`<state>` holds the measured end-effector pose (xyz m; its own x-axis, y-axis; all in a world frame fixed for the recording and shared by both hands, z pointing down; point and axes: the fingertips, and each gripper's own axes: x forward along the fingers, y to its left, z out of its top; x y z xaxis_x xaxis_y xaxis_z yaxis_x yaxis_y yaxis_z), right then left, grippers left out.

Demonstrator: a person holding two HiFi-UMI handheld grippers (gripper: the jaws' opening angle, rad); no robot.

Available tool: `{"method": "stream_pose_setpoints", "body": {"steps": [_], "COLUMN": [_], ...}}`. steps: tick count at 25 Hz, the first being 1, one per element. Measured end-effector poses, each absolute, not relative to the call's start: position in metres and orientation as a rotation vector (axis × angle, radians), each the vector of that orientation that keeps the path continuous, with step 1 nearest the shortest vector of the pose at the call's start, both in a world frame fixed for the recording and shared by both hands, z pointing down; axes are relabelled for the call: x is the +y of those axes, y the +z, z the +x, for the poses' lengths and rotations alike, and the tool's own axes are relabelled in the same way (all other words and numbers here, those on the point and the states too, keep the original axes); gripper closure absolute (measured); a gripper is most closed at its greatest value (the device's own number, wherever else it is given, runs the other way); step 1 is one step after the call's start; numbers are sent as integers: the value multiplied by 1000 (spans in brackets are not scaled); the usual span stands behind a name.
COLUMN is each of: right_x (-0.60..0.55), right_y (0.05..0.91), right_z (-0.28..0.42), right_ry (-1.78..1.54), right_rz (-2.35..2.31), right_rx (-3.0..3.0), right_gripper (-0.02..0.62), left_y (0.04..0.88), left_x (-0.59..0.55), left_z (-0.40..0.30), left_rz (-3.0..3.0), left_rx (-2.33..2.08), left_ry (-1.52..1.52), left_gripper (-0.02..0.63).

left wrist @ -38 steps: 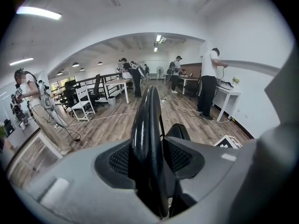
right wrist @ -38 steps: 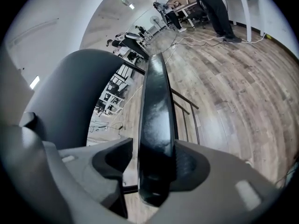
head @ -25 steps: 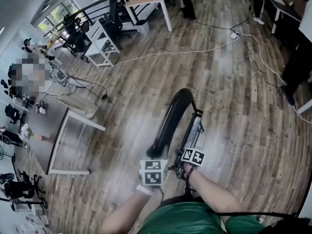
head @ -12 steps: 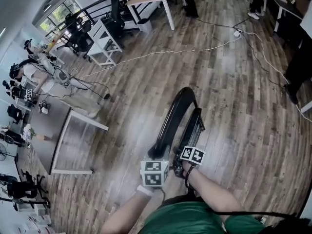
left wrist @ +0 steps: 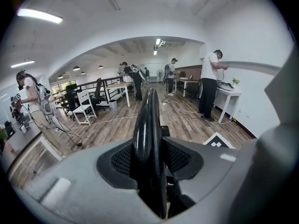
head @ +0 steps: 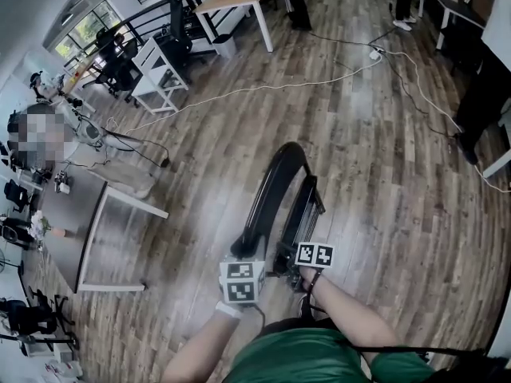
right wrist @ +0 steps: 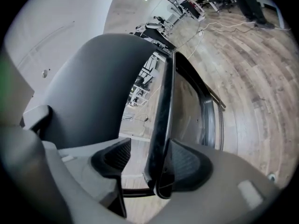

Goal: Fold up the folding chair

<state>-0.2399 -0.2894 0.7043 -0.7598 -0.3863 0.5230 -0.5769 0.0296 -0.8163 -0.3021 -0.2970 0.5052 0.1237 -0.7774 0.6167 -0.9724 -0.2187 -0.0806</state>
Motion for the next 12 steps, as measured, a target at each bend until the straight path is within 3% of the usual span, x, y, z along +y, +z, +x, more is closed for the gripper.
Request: {"method": "stream_pose_setpoints", "body": {"steps": [6, 8, 12], "right_x": [-288, -289, -289], "right_y": [648, 620, 558], "right_z": [-183, -156, -102], "right_ry": [1712, 1647, 1459], "right_rz": [1043, 1080, 1193], "right_rx": [-2321, -2408, -2547], "right_gripper": [336, 363, 487], "left_y": [502, 502, 500], "left_x": [-299, -299, -297], "left_z": [-308, -306, -303], "left_rz": [2002, 1996, 2007], "left_rx": [-1713, -1716, -1719], "left_ry": [702, 692, 679], "left_gripper": [439, 439, 440]}}
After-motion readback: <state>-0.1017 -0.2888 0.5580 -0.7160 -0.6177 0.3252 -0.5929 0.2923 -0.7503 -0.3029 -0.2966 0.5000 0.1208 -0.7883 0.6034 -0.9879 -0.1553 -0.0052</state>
